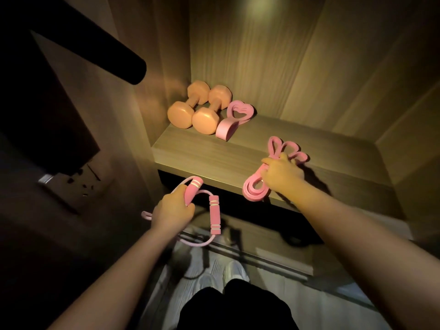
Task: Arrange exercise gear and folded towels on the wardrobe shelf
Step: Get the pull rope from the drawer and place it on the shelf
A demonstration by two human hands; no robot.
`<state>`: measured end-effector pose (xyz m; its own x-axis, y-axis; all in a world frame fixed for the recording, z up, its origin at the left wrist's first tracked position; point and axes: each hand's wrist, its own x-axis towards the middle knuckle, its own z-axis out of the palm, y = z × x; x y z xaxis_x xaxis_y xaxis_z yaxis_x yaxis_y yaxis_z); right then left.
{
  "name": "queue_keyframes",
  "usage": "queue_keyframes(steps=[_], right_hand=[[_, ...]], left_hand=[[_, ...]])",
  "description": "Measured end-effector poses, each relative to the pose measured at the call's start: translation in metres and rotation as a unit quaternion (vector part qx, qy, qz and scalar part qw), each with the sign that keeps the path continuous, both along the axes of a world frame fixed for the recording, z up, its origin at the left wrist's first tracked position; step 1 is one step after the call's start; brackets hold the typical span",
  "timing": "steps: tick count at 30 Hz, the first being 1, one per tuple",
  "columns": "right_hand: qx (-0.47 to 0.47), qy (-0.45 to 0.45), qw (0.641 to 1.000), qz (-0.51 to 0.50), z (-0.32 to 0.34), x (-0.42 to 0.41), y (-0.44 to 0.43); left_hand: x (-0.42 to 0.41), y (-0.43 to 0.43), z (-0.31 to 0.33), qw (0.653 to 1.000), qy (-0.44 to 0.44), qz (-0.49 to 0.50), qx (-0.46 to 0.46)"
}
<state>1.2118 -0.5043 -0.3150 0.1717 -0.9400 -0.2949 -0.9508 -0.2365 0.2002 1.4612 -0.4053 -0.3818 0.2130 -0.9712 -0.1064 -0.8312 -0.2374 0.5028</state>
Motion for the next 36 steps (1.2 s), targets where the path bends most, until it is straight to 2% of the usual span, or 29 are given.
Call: queue_keyframes(steps=[1, 3, 5, 7, 12, 15, 17, 19, 24, 30, 36], right_hand=[[0.007, -0.001, 1.0, -0.022, -0.002, 0.006, 0.002], [-0.003, -0.045, 0.99, -0.133, -0.004, 0.02, 0.002], [-0.021, -0.091, 0.968, -0.233, -0.002, 0.033, 0.0], [-0.032, -0.14, 0.947, -0.287, -0.003, 0.04, -0.005], [-0.031, -0.182, 0.941, -0.284, -0.006, 0.015, -0.005], [-0.071, -0.157, 0.937, -0.305, -0.008, -0.018, -0.002], [-0.08, -0.175, 0.934, -0.301, -0.01, -0.036, 0.001], [-0.074, -0.23, 0.928, -0.283, -0.01, -0.05, 0.007], [-0.04, -0.327, 0.934, -0.137, -0.003, -0.059, 0.018], [0.024, -0.328, 0.944, -0.002, 0.004, -0.011, 0.001], [0.035, -0.338, 0.94, 0.035, 0.003, 0.05, -0.033]], left_hand=[[-0.001, 0.001, 0.002, 1.0, -0.003, 0.001, 0.001], [-0.004, 0.002, 0.007, 1.0, -0.004, 0.004, 0.001], [-0.005, 0.003, 0.011, 1.0, -0.002, 0.007, -0.006], [-0.005, 0.003, 0.014, 1.0, -0.007, 0.011, -0.015], [0.001, 0.0, 0.016, 1.0, -0.014, 0.011, -0.014], [0.001, -0.003, 0.013, 1.0, -0.013, 0.003, -0.008], [-0.001, -0.005, 0.01, 1.0, -0.011, 0.002, -0.005], [-0.003, -0.004, 0.008, 1.0, -0.02, -0.004, -0.005], [-0.004, -0.001, 0.007, 0.999, -0.034, 0.01, 0.0], [0.007, -0.003, 0.01, 0.999, -0.02, 0.034, 0.01], [0.016, -0.011, 0.01, 0.998, -0.008, 0.057, 0.018]])
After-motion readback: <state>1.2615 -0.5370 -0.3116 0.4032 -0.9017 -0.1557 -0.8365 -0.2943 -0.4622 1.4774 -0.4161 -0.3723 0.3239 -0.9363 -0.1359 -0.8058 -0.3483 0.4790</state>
